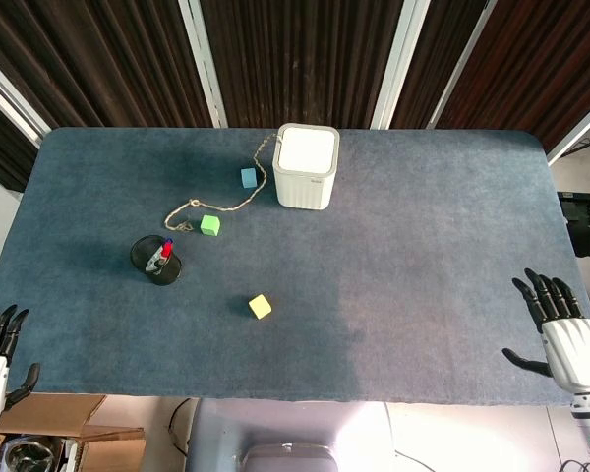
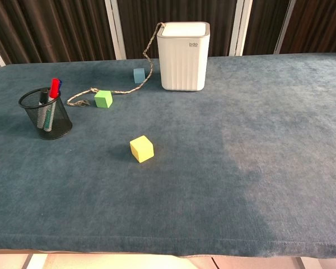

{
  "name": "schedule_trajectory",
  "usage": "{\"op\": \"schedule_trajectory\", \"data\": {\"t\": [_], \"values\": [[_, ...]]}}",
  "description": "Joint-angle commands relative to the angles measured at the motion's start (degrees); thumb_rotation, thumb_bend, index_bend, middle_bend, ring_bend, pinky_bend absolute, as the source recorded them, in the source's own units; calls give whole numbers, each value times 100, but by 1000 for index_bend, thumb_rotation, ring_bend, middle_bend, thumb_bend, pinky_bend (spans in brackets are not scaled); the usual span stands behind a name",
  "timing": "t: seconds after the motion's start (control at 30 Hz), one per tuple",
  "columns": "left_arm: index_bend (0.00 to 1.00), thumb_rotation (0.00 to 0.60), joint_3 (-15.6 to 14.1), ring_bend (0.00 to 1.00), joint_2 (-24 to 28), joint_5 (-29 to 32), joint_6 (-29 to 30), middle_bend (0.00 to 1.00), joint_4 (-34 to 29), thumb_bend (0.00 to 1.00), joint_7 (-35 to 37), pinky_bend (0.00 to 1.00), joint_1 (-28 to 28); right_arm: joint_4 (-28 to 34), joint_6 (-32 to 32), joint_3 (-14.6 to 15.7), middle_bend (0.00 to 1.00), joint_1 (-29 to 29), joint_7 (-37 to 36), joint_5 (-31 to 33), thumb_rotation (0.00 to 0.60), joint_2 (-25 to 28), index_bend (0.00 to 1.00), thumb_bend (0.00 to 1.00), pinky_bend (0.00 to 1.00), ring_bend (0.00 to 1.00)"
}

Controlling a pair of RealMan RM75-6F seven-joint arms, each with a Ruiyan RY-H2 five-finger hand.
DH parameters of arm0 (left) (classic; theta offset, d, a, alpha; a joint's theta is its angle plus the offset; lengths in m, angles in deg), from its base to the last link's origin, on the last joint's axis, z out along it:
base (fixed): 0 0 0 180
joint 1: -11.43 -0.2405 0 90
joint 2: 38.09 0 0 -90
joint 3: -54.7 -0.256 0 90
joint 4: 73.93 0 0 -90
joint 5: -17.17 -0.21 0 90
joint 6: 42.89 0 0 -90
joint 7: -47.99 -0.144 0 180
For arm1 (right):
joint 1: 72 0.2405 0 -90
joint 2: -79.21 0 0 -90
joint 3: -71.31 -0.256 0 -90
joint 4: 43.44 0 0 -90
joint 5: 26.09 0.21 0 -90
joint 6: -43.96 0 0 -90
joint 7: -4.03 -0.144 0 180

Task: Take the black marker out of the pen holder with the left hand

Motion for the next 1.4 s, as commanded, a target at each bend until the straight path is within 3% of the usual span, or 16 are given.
{"op": "schedule_trajectory", "data": {"t": [0.03,0.43,0.63,0.83,1.1,1.4], "values": [[35,600,-5,14,-1,7,-14,38,-5,377,-12,14,0,-23,1,6,23,4,-7,-15,600,-24,0,0,0,0],[42,600,28,19,5,-35,-87,44,-69,376,-98,14,76,-112,28,8,23,3,-58,-28,600,-61,0,0,0,0],[138,600,315,109,-82,-241,-321,131,-73,381,-74,80,537,-89,39,-8,23,32,-41,-65,600,-53,0,0,0,0],[260,600,745,210,-163,-147,-1142,237,-104,408,97,182,1365,-42,46,-21,23,49,-6,-81,600,-2,0,0,0,0],[326,600,1356,251,-868,712,-2325,281,465,434,186,259,2460,7,42,-19,23,43,18,-54,600,26,0,0,0,0],[342,600,1407,247,-1698,1204,-2767,273,1307,390,-134,255,3033,-20,53,-6,24,17,-10,-29,600,48,0,0,0,0]]}}
